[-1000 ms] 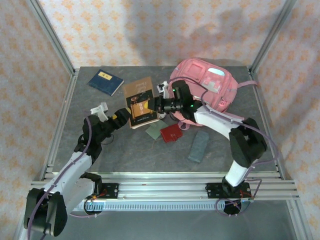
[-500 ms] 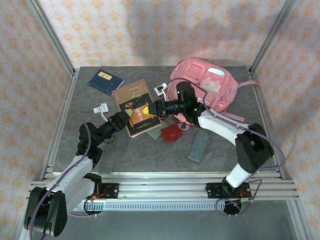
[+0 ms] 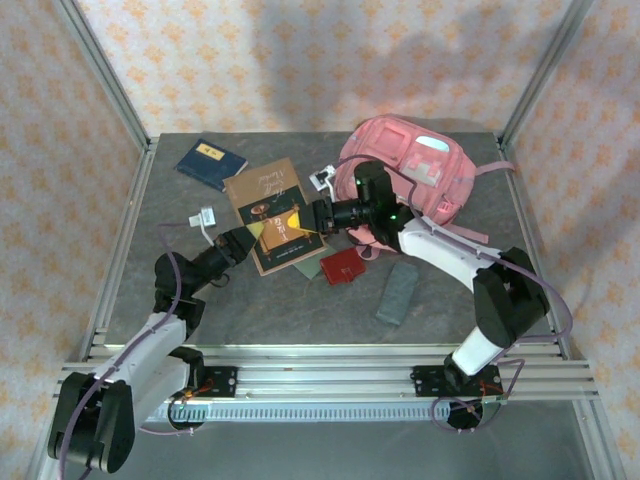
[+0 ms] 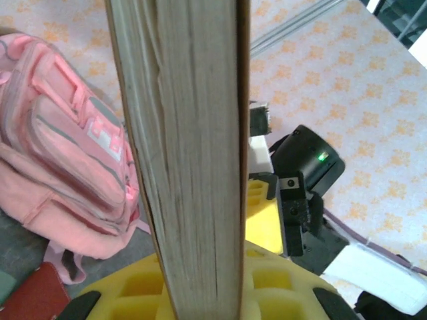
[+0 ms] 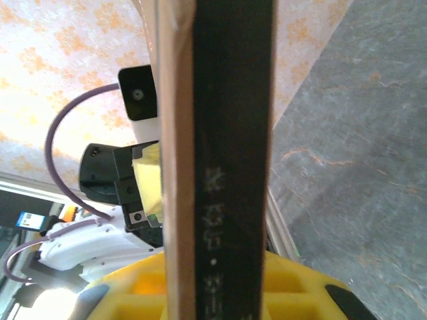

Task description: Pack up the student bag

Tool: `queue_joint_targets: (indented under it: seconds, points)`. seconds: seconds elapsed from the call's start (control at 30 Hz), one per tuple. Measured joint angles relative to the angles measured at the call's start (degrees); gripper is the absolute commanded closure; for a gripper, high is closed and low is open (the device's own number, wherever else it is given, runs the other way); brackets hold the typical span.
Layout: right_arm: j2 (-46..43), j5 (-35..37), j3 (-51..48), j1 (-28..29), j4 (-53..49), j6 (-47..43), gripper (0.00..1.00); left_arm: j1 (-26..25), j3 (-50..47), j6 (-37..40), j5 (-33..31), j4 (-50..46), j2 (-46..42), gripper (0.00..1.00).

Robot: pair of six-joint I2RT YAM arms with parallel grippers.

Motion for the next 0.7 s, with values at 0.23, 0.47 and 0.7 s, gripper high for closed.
queue_joint_targets:
  seconds: [0.23, 0.47, 0.7]
  points:
    - [-0.15, 21.94, 8.46, -6.01, -20.35, -10.71, 0.46, -0.04, 3.87, 6.78, -6.08, -18.29, -1.81, 1.0]
    - [-1.25, 55.93, 8.85, -9.18, -32.79, -20.85, 0.41, -0.15, 4.17, 8.83, -10.56, -27.78, -1.2, 1.0]
    - [4.55, 71.58, 9.16, -9.01, -35.34, -29.44, 0.4, -1.6, 4.17, 8.87, -11.37, -28.57, -0.35, 1.0]
